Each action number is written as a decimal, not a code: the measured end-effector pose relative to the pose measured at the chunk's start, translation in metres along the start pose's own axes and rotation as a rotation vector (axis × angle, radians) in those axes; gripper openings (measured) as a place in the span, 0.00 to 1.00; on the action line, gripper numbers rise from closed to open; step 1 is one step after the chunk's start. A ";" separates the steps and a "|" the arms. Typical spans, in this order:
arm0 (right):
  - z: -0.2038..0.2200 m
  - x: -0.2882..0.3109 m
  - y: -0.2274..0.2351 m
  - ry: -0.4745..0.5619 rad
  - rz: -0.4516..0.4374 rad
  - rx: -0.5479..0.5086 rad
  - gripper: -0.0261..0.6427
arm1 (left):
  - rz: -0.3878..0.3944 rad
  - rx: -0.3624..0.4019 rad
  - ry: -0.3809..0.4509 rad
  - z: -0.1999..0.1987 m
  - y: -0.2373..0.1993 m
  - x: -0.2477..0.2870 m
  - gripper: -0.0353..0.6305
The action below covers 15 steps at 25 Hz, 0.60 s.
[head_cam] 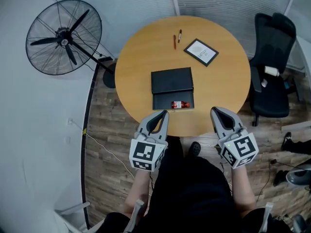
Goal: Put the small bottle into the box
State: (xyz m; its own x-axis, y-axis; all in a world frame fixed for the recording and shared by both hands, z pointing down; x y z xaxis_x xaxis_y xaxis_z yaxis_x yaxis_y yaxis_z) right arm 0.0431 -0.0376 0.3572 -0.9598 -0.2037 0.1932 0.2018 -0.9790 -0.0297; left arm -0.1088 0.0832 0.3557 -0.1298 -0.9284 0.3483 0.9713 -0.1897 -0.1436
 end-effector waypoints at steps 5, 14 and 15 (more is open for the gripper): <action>0.002 -0.003 -0.002 -0.004 0.007 0.002 0.05 | -0.001 -0.031 0.014 0.000 -0.003 -0.005 0.05; 0.002 -0.006 0.001 -0.001 0.013 -0.001 0.05 | 0.002 -0.041 0.013 0.002 0.000 -0.003 0.05; 0.002 -0.007 0.001 0.001 0.013 0.000 0.05 | 0.002 -0.040 0.012 0.003 0.000 -0.003 0.05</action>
State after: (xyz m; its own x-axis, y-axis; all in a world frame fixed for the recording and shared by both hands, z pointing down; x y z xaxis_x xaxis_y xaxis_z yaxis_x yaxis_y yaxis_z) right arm 0.0500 -0.0374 0.3579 -0.9572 -0.2165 0.1922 0.2143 -0.9762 -0.0325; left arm -0.1077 0.0870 0.3569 -0.1307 -0.9324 0.3371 0.9628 -0.2005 -0.1813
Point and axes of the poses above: the fingertips, and each gripper's own axes: x forward along the fingers, y to its right, z out of its underside, the point moved 4 cm from there along -x, backward along the fingers, and after that the axes turned 12 degrees about -x, right-handed, at the moved point
